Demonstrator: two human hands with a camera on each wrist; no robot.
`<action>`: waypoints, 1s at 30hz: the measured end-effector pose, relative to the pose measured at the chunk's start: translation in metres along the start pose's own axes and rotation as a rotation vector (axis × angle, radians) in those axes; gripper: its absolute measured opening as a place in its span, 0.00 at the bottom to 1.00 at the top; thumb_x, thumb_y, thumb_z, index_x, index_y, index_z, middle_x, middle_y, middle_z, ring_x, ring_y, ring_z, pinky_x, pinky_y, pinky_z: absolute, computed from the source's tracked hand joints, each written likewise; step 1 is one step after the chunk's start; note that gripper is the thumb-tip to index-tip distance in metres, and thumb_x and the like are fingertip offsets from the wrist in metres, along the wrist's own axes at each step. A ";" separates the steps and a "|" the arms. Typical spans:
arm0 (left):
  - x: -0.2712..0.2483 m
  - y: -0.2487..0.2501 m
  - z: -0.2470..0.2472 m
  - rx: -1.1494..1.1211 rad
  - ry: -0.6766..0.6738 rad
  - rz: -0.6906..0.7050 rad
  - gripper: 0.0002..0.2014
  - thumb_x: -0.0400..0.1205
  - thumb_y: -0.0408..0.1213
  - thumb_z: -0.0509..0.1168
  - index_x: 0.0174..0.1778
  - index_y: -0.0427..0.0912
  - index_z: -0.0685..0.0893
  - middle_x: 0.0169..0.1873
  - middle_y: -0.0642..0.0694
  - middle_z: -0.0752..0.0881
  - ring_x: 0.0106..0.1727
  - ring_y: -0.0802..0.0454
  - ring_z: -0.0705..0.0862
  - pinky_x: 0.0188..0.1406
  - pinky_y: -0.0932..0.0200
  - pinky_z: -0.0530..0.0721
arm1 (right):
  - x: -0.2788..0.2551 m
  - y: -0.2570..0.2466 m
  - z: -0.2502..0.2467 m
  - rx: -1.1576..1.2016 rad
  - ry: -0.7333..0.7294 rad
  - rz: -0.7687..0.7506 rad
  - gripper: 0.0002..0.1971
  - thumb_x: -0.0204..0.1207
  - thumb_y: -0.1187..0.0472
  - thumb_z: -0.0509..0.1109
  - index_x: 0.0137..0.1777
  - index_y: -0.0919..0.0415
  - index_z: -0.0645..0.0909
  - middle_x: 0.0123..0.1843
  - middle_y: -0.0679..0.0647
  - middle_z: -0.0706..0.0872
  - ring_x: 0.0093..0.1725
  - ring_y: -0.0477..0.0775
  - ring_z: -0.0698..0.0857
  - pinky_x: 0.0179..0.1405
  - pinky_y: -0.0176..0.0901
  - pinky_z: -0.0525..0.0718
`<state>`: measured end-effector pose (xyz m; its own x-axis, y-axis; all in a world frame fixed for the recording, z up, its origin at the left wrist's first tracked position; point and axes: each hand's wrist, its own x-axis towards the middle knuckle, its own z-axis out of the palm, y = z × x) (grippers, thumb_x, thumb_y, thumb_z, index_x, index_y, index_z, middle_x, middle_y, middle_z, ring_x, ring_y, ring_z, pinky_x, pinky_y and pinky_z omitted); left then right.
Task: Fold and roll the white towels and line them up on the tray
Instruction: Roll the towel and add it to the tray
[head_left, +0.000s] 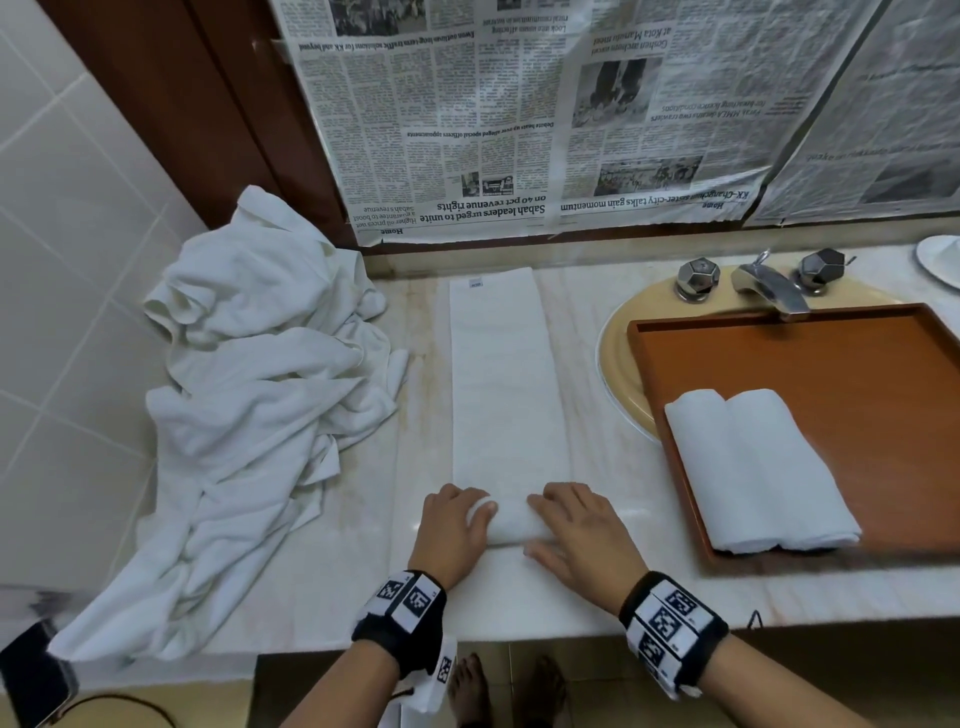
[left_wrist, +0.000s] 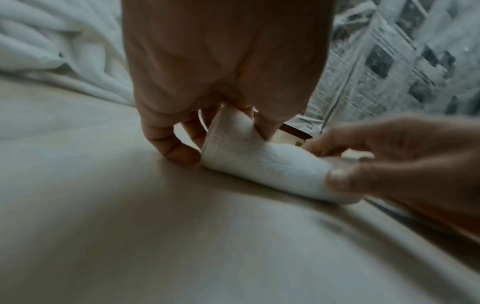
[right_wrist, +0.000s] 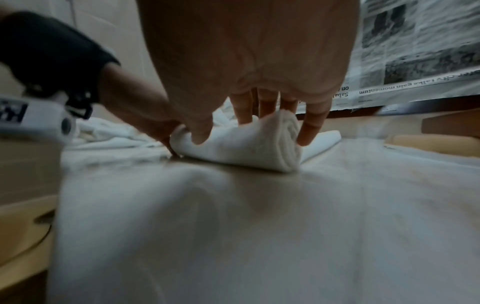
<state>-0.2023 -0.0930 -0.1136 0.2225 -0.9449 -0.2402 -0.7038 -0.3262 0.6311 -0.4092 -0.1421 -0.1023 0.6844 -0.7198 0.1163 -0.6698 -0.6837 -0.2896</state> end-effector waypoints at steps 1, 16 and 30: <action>0.002 0.001 0.000 -0.006 -0.003 -0.023 0.16 0.88 0.48 0.60 0.67 0.48 0.84 0.61 0.47 0.79 0.65 0.45 0.74 0.61 0.63 0.64 | -0.001 0.002 0.001 0.012 -0.029 -0.003 0.22 0.74 0.42 0.62 0.62 0.54 0.81 0.57 0.51 0.81 0.54 0.54 0.82 0.48 0.49 0.86; 0.008 -0.010 -0.007 -0.071 0.008 0.127 0.19 0.78 0.63 0.67 0.61 0.59 0.86 0.55 0.62 0.81 0.62 0.55 0.74 0.64 0.62 0.68 | 0.038 0.013 -0.004 0.137 -0.021 0.192 0.15 0.83 0.54 0.58 0.55 0.56 0.85 0.49 0.52 0.86 0.49 0.59 0.84 0.47 0.48 0.78; 0.010 -0.012 -0.011 0.064 0.001 0.261 0.29 0.79 0.73 0.51 0.71 0.66 0.78 0.63 0.65 0.74 0.67 0.59 0.68 0.65 0.55 0.73 | 0.053 0.025 -0.015 0.243 -0.434 0.202 0.48 0.68 0.19 0.38 0.73 0.50 0.75 0.65 0.50 0.76 0.67 0.54 0.70 0.67 0.51 0.67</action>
<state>-0.1843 -0.0985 -0.1157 0.0283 -0.9968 -0.0751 -0.7788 -0.0691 0.6234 -0.3940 -0.1991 -0.0893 0.6395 -0.6830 -0.3530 -0.7496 -0.4521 -0.4834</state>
